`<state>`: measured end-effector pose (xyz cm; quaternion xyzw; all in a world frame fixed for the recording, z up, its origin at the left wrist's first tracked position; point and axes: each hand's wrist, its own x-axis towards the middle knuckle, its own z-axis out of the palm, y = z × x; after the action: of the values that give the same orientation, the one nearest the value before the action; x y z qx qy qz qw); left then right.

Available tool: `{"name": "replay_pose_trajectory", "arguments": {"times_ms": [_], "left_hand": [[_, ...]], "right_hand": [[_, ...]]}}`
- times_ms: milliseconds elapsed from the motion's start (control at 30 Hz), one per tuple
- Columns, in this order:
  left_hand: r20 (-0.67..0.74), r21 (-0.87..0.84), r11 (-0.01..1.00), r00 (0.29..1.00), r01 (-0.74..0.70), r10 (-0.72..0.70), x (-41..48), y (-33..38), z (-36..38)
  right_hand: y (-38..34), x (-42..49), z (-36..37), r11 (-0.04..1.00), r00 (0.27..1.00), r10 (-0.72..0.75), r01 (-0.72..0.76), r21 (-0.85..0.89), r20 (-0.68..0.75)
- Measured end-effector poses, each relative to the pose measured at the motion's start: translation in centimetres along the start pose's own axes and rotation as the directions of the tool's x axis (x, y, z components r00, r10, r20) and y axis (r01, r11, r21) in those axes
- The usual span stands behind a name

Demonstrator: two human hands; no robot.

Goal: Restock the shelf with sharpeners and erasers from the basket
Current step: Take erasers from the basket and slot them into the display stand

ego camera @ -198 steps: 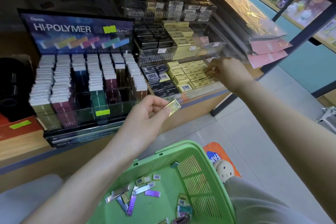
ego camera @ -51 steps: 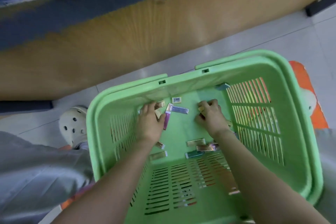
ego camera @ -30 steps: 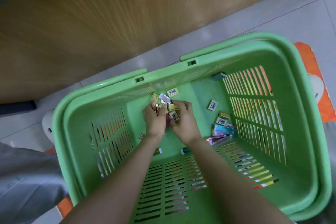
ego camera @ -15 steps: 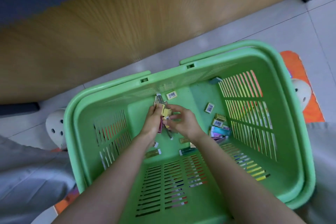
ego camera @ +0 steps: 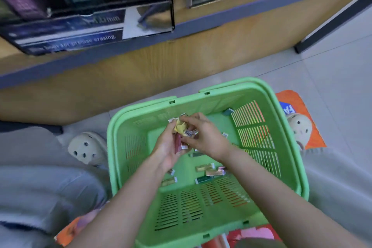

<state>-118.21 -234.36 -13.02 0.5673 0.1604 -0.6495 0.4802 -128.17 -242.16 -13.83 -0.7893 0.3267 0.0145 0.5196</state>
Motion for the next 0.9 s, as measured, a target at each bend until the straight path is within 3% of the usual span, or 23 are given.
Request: {"name": "replay_pose_trajectory", "arguments": {"times_ms": [300, 633, 900], "left_hand": [[0.14, 0.027, 0.992, 0.983, -0.12, 0.115, -6.0, 2.6, 2.3], [0.121, 0.115, 0.943, 0.947, -0.313, 0.299, -12.1, 5.0, 4.9], [0.229, 0.16, 0.899, 0.902, -0.407, 0.367, -17.3, 9.6, 6.4]], "right_hand": [[-6.0, -3.7, -5.3, 0.964, 0.977, -0.175, 0.145, -0.223, -0.119], [-11.9, -7.0, -7.9, 0.986, 0.911, -0.165, 0.164, -0.035, -0.378], [-16.5, -6.8, -11.4, 0.983, 0.922, -0.179, 0.158, -0.088, -0.342]]}}
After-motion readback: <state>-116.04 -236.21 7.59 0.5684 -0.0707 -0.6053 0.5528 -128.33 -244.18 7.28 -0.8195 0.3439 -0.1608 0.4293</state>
